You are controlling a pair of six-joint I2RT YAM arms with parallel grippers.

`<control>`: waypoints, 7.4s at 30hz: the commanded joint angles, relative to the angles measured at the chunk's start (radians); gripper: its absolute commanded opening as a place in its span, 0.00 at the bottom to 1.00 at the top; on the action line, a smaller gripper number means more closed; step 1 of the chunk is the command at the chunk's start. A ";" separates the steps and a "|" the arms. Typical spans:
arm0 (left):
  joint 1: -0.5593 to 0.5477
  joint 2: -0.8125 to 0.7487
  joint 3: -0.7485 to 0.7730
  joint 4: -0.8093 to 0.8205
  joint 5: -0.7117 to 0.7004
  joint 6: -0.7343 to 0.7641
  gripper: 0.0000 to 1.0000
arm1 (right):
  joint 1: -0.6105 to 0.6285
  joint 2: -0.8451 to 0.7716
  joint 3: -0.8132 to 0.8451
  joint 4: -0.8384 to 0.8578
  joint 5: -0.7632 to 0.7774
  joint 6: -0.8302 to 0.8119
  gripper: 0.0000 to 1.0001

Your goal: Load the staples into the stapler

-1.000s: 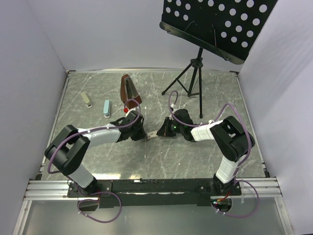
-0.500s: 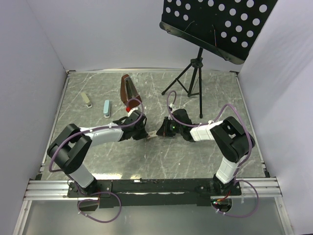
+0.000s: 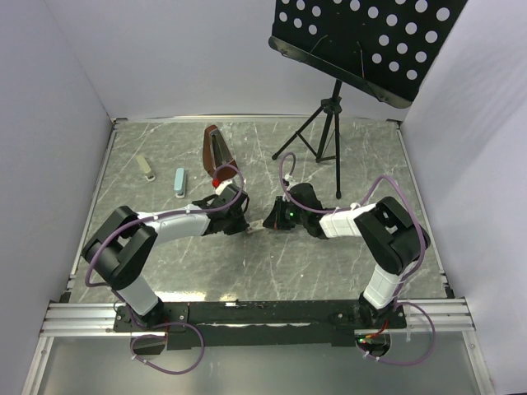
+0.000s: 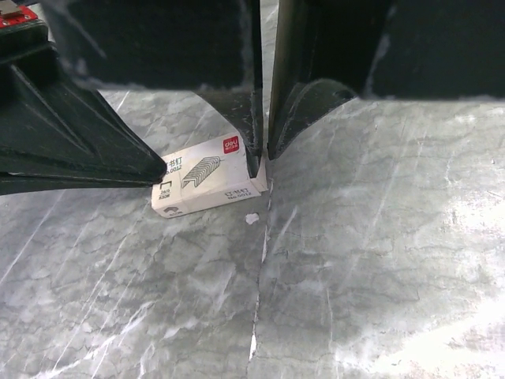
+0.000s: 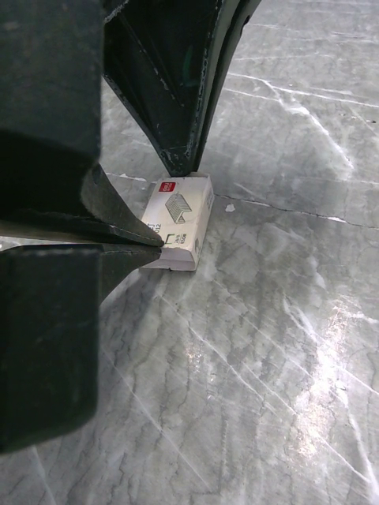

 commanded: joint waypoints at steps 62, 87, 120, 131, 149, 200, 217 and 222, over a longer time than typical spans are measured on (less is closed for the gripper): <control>-0.006 0.043 0.125 -0.109 -0.028 0.034 0.01 | -0.132 -0.014 -0.106 0.215 -0.159 0.133 0.00; -0.006 0.108 0.165 -0.055 0.006 0.057 0.01 | -0.248 -0.112 -0.153 0.097 -0.096 0.035 0.00; 0.020 0.016 0.142 -0.099 -0.082 0.046 0.34 | -0.323 -0.396 -0.213 -0.153 0.123 -0.025 0.55; 0.185 -0.274 0.058 -0.138 -0.086 0.097 0.83 | -0.322 -0.692 -0.104 -0.464 0.260 -0.155 0.96; 0.597 -0.032 0.384 -0.363 -0.053 0.267 0.98 | -0.323 -0.620 0.259 -0.685 0.375 -0.438 1.00; 0.199 -0.084 0.081 -0.357 -0.080 0.017 0.23 | -0.239 -0.723 0.187 -0.656 0.188 -0.438 0.99; 0.126 -0.044 0.127 -0.187 0.064 -0.001 0.61 | -0.233 -0.729 0.155 -0.647 0.211 -0.438 0.99; 0.111 0.006 0.179 -0.144 0.114 -0.017 0.62 | -0.230 -0.729 0.144 -0.647 0.220 -0.436 0.99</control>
